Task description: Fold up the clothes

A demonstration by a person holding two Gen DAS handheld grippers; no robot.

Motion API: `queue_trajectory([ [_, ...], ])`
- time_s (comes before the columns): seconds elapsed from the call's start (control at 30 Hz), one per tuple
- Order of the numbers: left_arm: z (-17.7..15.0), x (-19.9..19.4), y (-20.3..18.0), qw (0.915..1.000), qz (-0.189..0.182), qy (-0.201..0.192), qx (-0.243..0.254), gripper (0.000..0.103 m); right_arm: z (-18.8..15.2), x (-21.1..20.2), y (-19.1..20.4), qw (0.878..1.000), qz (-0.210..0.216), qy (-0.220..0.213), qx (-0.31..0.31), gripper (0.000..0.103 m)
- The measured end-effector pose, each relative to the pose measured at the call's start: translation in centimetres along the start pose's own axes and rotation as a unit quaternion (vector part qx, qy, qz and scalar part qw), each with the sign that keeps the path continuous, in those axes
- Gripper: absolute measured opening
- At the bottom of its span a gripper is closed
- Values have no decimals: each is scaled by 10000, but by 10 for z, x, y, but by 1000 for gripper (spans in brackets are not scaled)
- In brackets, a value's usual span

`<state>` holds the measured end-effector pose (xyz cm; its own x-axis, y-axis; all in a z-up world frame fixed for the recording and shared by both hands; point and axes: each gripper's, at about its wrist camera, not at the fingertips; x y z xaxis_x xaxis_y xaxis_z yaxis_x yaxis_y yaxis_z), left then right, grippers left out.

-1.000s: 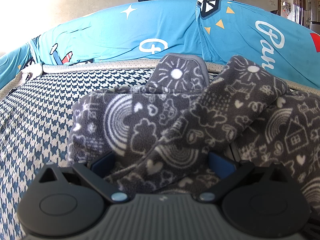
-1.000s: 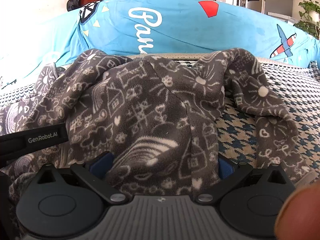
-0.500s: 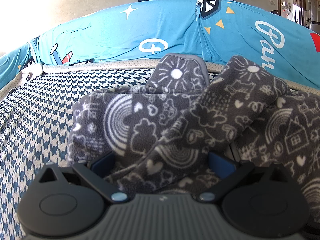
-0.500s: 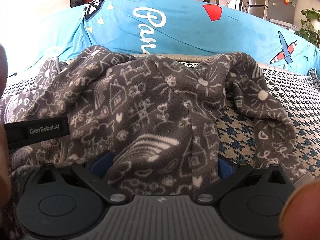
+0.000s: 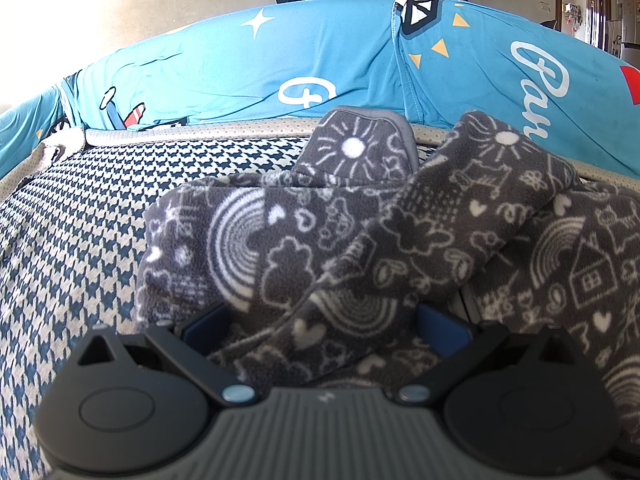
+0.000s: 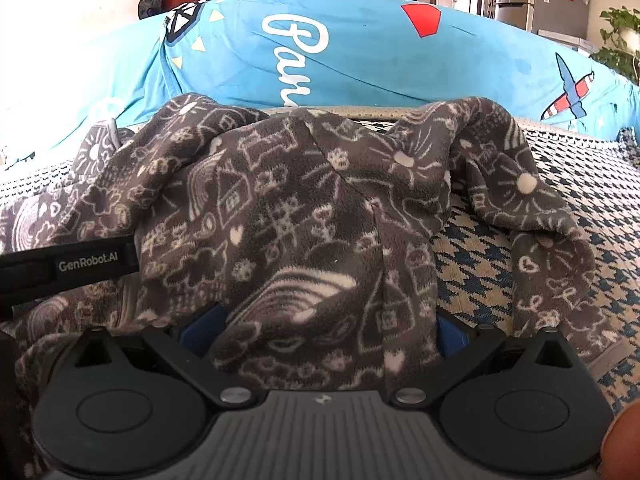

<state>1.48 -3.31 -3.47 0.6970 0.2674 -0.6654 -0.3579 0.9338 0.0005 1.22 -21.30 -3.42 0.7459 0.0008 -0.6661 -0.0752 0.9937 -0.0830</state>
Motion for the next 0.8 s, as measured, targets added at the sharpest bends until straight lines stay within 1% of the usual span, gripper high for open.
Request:
queue_trajectory([
  [0.17,0,0,0,10000,0,-1,0,103,5,5,19,10000,-25,-7,-49,103],
  [0.33,0,1,1,10000,-1,-2,-1,103,0,3,42,10000,6,1,-17,103],
  [0.43,0,1,1,10000,0,-2,-1,103,-8,-11,59,10000,5,-4,-15,103],
  [0.47,0,1,1,10000,0,-2,-1,103,-6,-7,55,10000,6,-3,-18,103],
  [0.53,0,1,2,10000,0,-2,-2,103,3,0,22,10000,7,-8,-15,103],
  [0.57,0,1,2,10000,0,-2,-2,103,5,4,15,10000,1,-12,-10,103],
  [0.67,0,1,2,10000,-1,-8,-5,103,10,14,12,10000,9,-16,9,103],
  [0.8,-1,1,2,10000,-4,-10,-4,103,11,16,11,9999,71,-24,100,103],
])
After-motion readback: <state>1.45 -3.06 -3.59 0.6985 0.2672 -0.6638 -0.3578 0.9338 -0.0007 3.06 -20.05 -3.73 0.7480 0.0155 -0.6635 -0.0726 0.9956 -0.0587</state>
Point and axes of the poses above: each gripper's, at about its wrist camera, not at the fingertips, and x roughly the way its jaws point, y to its left, z to its top, and after that the axes turned 5 degrees about -z, right-handed
